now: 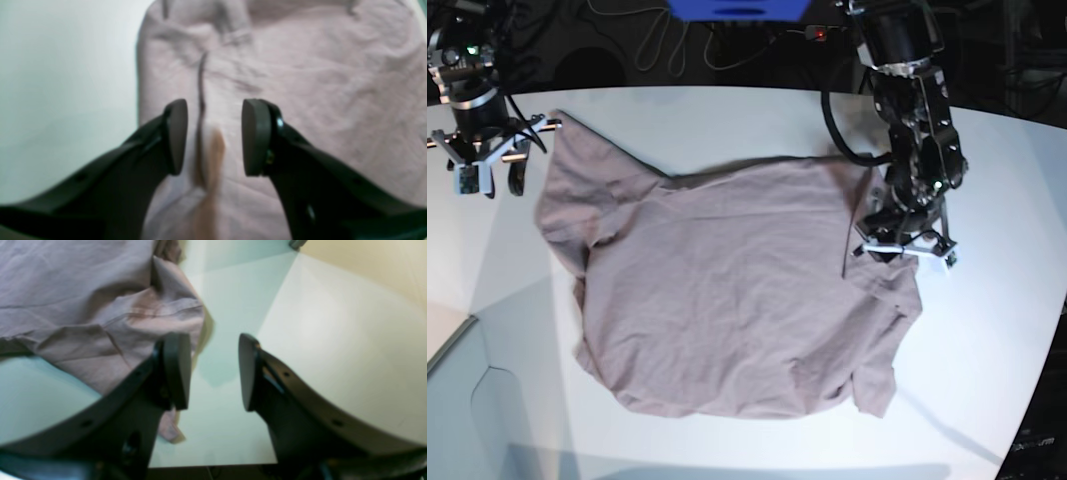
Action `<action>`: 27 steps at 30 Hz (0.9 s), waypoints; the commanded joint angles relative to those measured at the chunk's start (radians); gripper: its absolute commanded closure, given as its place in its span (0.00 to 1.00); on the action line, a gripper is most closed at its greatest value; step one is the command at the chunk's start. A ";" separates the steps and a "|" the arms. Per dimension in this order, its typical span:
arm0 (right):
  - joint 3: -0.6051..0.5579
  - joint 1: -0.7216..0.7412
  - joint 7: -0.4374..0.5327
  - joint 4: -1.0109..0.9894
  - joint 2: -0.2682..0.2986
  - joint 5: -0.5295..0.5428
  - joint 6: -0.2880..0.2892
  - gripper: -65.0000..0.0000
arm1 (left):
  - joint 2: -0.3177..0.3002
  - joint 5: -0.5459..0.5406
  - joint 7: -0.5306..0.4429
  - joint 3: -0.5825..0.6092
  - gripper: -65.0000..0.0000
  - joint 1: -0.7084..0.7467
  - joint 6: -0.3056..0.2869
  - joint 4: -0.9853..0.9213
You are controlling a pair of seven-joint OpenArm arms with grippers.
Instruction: Layout the t-shirt on the table in an organized manner, then fold the t-shirt properly
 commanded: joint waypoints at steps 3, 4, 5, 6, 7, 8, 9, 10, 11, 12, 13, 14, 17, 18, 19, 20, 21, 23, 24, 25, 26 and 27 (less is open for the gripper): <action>0.003 0.000 0.023 0.016 0.007 0.010 -0.003 0.64 | -0.001 -0.007 -0.016 -0.026 0.59 -0.048 -0.007 -0.012; 0.003 0.000 0.023 0.016 0.007 0.010 -0.003 0.64 | -0.001 -0.007 -0.016 -0.029 0.59 -0.056 -0.009 -0.025; 0.003 0.000 0.023 0.016 0.009 0.010 -0.003 0.64 | -0.001 -0.007 -0.016 -0.031 0.59 -0.060 -0.009 -0.037; 0.003 0.000 0.022 0.016 0.010 0.010 -0.003 0.64 | -0.001 -0.007 -0.016 -0.031 0.59 -0.066 -0.010 -0.054; 0.004 0.000 0.022 0.016 0.010 0.010 -0.003 0.64 | -0.001 -0.007 -0.016 -0.031 0.59 -0.074 -0.010 -0.072; 0.004 0.000 0.022 0.016 0.010 0.010 -0.003 0.64 | -0.001 -0.007 -0.018 -0.031 0.59 -0.083 -0.012 -0.091; 0.004 0.000 0.022 0.016 0.010 0.010 -0.003 0.64 | -0.001 -0.007 -0.018 -0.031 0.59 -0.094 -0.012 -0.112; 0.004 0.000 0.022 0.016 0.010 0.010 -0.003 0.64 | -0.001 -0.007 -0.018 -0.026 0.60 -0.100 -0.012 -0.126; 0.006 0.000 0.022 0.016 0.010 0.010 -0.003 0.64 | -0.001 -0.007 -0.018 -0.025 0.60 -0.103 -0.013 -0.135; 0.006 0.000 0.022 0.016 0.010 0.010 -0.003 0.64 | -0.001 -0.007 -0.018 -0.025 0.60 -0.106 -0.013 -0.144; 0.007 0.000 0.022 0.016 0.010 0.010 -0.003 0.64 | -0.001 -0.007 -0.018 -0.025 0.60 -0.108 -0.013 -0.152; 0.007 0.000 0.022 0.016 0.010 0.010 -0.003 0.64 | -0.001 -0.007 -0.021 -0.025 0.60 -0.108 -0.013 -0.157; 0.009 -0.002 0.022 0.016 0.012 0.010 -0.003 0.64 | 0.000 -0.007 -0.064 -0.025 0.60 -0.109 -0.013 -0.178; 0.010 -0.002 0.022 0.016 0.012 0.010 -0.003 0.64 | 0.000 -0.007 -0.076 -0.025 0.60 -0.109 -0.013 -0.190; 0.010 -0.002 0.022 0.016 0.012 0.010 -0.003 0.64 | 0.000 -0.007 -0.084 -0.025 0.60 -0.111 -0.013 -0.206; 0.010 -0.002 0.022 0.016 0.012 0.009 -0.003 0.64 | 0.000 -0.007 -0.087 -0.025 0.61 -0.120 -0.013 -0.220; 0.010 -0.002 0.022 0.016 0.012 0.009 -0.003 0.64 | -0.001 -0.007 -0.085 -0.025 0.64 -0.128 -0.013 -0.236; 0.010 -0.002 0.022 0.016 0.012 0.009 -0.003 0.64 | -0.001 -0.007 -0.085 -0.028 0.75 -0.134 -0.013 -0.262; 0.010 -0.002 0.022 0.016 0.012 0.009 -0.003 0.64 | -0.001 -0.008 -0.085 -0.028 0.81 -0.135 -0.013 -0.270; 0.010 -0.002 0.022 0.016 0.012 0.009 -0.003 0.64 | -0.001 -0.008 -0.085 -0.029 0.88 -0.135 -0.013 -0.272; 0.010 -0.002 0.022 0.016 0.012 0.009 -0.003 0.64 | -0.001 -0.008 -0.085 -0.029 0.95 -0.135 -0.013 -0.270; 0.010 -0.002 0.022 0.016 0.012 0.009 -0.003 0.64 | -0.001 -0.008 -0.085 -0.029 1.00 -0.135 -0.013 -0.270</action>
